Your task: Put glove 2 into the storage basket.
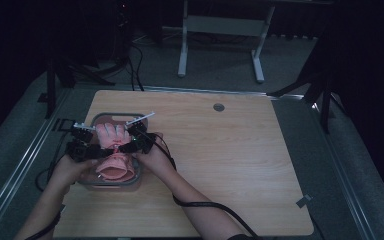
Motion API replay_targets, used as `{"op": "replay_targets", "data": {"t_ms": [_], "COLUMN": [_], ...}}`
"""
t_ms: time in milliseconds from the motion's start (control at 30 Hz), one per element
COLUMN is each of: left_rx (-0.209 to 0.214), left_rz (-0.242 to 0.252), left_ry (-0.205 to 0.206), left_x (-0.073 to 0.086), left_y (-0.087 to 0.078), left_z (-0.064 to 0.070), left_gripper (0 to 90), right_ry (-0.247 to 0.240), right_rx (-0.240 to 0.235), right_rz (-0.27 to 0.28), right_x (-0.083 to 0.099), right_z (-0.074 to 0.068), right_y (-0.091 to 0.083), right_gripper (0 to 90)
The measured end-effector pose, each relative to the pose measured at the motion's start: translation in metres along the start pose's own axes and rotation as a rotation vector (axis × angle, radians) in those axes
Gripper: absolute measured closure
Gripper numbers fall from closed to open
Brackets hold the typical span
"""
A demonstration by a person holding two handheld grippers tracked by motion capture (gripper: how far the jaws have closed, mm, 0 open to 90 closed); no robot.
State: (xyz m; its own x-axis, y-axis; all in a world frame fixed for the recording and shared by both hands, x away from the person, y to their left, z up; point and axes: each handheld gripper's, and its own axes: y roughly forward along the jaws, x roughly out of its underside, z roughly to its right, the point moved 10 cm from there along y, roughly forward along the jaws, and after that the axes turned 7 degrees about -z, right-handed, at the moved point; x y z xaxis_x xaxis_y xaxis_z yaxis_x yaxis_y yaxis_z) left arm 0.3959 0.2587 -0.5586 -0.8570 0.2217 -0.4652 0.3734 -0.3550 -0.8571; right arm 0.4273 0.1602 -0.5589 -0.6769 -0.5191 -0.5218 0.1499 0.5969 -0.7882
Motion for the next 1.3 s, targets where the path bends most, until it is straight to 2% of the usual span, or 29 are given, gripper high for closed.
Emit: {"op": "replay_targets", "data": {"t_ms": [133, 167, 233, 333, 400, 500, 600, 733, 767, 933, 1100, 1300], "left_rx": [-0.004, -0.009, -0.02, -0.048, -0.057, -0.044, -0.046, -0.047, -0.047, -0.047, -0.041, 0.001], "left_rz": [0.019, 0.028, 0.054, 0.1, 0.129, 0.159, 0.187, 0.245, 0.246, 0.28, 0.3, 0.306], "left_ry": [0.004, 0.003, 0.007, 0.017, 0.019, 0.017, 0.014, 0.028, 0.035, 0.059, 0.099, 0.129], "left_x": [-0.003, -0.005, -0.007, -0.011, -0.014, -0.017, -0.02, -0.025, -0.025, -0.029, -0.032, -0.034], "left_y": [-0.002, -0.003, -0.006, -0.011, -0.014, -0.019, -0.024, -0.031, -0.032, -0.038, -0.042, -0.038], "left_z": [0.001, 0.001, 0.001, -0.001, 0.0, 0.002, 0.002, 0.006, 0.008, 0.02, 0.039, 0.061], "left_gripper": [40.9, 40.1, 37.8, 23.6, 18.4, 14.2, 5.8, 3.5, 3.3, 3.3, 3.3, 3.3], "right_ry": [-0.031, -0.045, -0.054, -0.078, -0.082, -0.088, -0.09, -0.096, -0.099, -0.101, -0.098, -0.103], "right_rx": [-0.044, -0.067, -0.105, -0.117, -0.131, -0.135, -0.135, -0.13, -0.129, -0.129, -0.129, -0.136], "right_rz": [0.058, 0.067, 0.069, 0.07, 0.086, 0.114, 0.126, 0.128, 0.13, 0.139, 0.149, 0.15], "right_x": [-0.008, -0.008, -0.009, -0.008, -0.008, -0.009, -0.008, -0.005, -0.005, 0.0, 0.004, 0.011], "right_z": [-0.003, -0.005, -0.007, -0.007, -0.006, -0.002, 0.002, 0.006, 0.007, 0.011, 0.017, 0.02], "right_y": [-0.013, -0.016, -0.022, -0.029, -0.034, -0.042, -0.049, -0.055, -0.057, -0.065, -0.072, -0.074], "right_gripper": [33.7, 28.7, 24.6, 19.3, 18.7, 17.9, 17.9, 17.9, 17.9, 17.9, 17.9, 17.9]}}
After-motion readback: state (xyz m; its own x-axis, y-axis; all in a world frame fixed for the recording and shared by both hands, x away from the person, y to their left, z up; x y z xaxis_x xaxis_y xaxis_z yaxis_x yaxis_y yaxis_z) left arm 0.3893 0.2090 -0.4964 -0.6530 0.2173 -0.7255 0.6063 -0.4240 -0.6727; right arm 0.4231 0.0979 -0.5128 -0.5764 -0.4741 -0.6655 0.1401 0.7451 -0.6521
